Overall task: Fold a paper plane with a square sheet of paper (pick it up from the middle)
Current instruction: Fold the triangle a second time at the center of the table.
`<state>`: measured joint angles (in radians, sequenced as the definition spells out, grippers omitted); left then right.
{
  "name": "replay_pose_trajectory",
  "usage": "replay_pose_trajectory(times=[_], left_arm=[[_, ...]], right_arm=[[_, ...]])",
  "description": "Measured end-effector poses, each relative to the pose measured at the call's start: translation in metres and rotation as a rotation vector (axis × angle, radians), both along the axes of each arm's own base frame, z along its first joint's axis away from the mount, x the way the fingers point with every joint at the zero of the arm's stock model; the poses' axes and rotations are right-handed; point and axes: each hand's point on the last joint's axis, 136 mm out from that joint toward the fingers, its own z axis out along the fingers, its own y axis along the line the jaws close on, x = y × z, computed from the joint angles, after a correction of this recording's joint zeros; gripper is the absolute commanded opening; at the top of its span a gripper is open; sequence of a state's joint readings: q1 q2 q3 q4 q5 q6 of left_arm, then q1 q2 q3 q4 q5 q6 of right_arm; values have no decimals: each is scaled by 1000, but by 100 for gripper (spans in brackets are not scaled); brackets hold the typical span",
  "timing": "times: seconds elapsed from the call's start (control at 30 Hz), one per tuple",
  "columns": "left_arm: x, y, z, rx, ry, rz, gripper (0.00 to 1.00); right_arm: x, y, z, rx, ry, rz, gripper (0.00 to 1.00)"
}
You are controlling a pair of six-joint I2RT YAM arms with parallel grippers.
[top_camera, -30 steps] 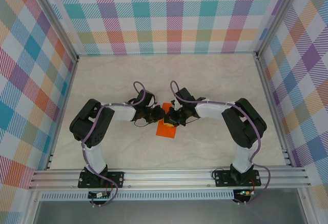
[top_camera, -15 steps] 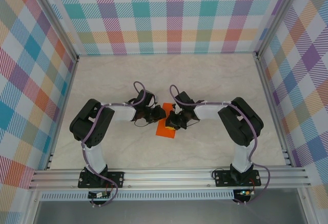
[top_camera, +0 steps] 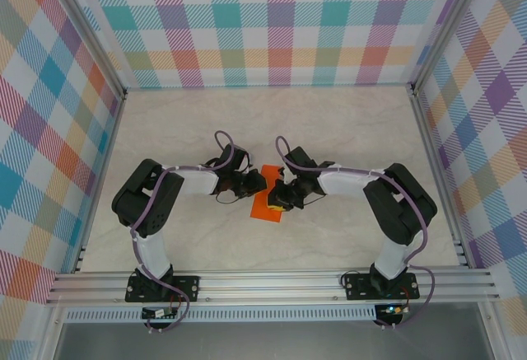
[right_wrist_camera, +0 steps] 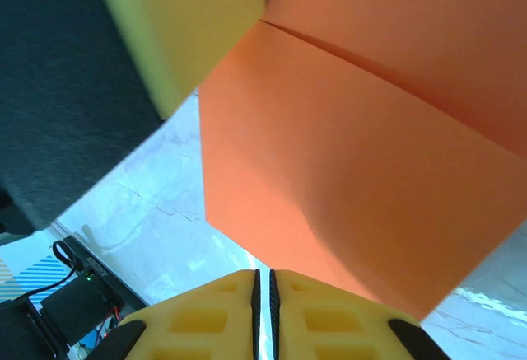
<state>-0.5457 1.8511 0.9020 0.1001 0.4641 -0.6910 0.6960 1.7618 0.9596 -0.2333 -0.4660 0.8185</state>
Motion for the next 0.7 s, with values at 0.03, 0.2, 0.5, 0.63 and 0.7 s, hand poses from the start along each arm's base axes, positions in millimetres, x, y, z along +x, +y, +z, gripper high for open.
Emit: replay_pose_trajectory(times=[0.03,0.2,0.5,0.63,0.7], left_arm=[[0,0,0,0,0,0,15],[0,0,0,-1,0,0,15],[0,0,0,0,-1,1,14],[0,0,-1,0,-1,1,14],[0,0,-1,-1,-2,1,14]], right_arm=[[0,2,1,2,-2,4,14],[1,9,-9,0,16,14,14],[-12,0,-27,-9,41,21,14],[-20,-6,-26,-2,35,29,15],[-25,-10,-26,-2,39,33,15]])
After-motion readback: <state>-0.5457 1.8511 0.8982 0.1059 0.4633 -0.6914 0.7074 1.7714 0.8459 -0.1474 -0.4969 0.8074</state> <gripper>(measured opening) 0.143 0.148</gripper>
